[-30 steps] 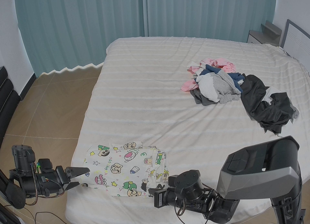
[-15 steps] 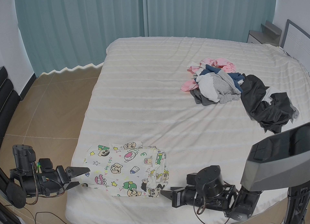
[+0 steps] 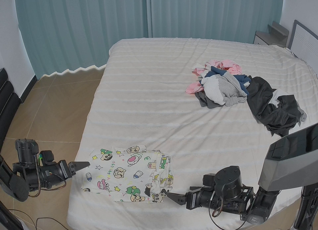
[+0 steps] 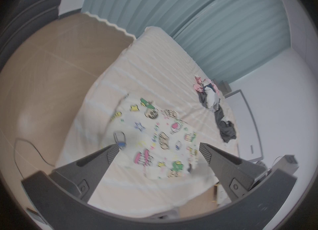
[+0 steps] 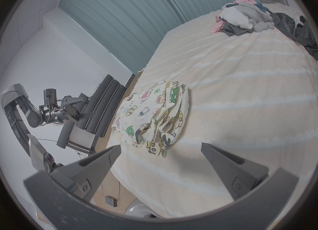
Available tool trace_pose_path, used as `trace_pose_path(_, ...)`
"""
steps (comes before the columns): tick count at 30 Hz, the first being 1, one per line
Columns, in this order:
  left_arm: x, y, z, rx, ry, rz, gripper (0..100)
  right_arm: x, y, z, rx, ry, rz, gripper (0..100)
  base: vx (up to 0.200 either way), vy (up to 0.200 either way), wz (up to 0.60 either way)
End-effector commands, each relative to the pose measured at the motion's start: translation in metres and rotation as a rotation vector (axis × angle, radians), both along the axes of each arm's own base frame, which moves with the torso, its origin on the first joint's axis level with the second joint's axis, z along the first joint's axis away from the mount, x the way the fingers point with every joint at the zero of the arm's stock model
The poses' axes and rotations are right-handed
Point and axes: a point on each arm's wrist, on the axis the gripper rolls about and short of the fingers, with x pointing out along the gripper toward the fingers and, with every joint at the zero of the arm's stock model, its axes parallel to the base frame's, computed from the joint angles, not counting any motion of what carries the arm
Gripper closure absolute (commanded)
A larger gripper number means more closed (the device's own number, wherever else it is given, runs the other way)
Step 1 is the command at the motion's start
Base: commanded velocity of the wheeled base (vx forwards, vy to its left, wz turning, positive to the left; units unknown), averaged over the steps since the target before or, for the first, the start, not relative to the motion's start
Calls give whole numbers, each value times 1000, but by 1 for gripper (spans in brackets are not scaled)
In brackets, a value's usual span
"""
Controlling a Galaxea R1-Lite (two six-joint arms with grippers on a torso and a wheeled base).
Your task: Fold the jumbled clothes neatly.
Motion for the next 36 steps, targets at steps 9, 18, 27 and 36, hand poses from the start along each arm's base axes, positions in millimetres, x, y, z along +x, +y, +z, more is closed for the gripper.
trace_pose_path(9,64,46,-53,183,123,-61,0,49,33,-26,-44,40,-19,0,0,0,0)
trace_pose_path(18,78,46,-69,95,126,-136,0,59,44,-43,-47,45,-19,0,0,0,0)
trace_pose_path(27,86,44,-79,72,135,-161,0,67,52,-53,-36,41,-23,0,0,0,0)
trace_pose_path(36,93,36,-82,61,136,-195,0,77,63,-54,-5,13,-22,0,0,0,0)
